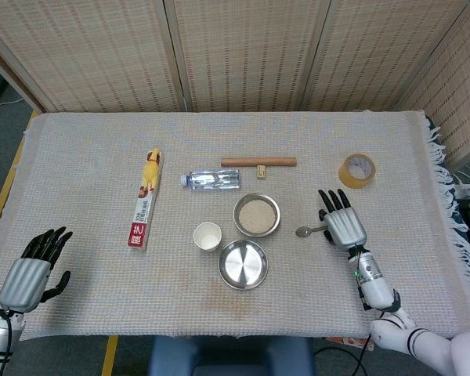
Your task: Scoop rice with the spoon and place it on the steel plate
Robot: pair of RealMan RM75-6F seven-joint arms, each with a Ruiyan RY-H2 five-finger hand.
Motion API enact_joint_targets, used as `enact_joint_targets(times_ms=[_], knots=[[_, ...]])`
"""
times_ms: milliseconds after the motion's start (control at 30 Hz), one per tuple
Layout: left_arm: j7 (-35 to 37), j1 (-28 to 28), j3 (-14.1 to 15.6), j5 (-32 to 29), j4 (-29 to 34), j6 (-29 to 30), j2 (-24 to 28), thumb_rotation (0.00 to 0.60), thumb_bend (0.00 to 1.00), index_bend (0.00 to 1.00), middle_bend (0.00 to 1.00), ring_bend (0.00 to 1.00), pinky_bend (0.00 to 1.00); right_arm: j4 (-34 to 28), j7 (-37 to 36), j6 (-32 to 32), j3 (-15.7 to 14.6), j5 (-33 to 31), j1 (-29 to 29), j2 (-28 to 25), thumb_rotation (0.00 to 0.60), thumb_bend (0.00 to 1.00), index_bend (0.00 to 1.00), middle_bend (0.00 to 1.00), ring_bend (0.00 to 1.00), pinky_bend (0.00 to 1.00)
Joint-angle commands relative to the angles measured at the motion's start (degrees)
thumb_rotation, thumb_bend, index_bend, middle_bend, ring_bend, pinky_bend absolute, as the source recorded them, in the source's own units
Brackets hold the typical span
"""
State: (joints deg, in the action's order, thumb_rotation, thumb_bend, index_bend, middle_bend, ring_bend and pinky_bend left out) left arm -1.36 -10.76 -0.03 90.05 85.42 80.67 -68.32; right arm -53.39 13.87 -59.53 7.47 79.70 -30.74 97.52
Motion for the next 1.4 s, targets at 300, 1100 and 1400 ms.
enact_joint_targets(times_ms=[300, 1100, 1400], knots=[[0.19, -0.19, 0.0, -0.49, 0.01, -0.58, 0.04, 0.6, 0.43, 0.0, 0.0, 0.0, 0.11, 3.16, -1.6, 1.63, -0.49, -0.15, -1.48, 2.65, 0.6, 0.27, 0.51, 0.0, 0.0, 0.0], [1.69, -0.58, 0.45, 0.19, -0.5, -0.87, 0.27, 0.6, 0.45, 0.0, 0.0, 0.0, 0.12, 2.07, -0.99, 2.56, -0.48, -1.57, -1.89, 2.83, 0.6, 0.29, 0.53, 0.0, 0.0, 0.0], [1.27, -0.61, 0.41, 0.07, -0.61, -0.84, 0.16, 0.6, 0.45, 0.0, 0.0, 0.0, 0.12, 1.68, -0.38, 3.28, -0.46, -2.3, -2.03, 2.75, 0.6, 0.29, 0.55, 0.0, 0.0, 0.0]])
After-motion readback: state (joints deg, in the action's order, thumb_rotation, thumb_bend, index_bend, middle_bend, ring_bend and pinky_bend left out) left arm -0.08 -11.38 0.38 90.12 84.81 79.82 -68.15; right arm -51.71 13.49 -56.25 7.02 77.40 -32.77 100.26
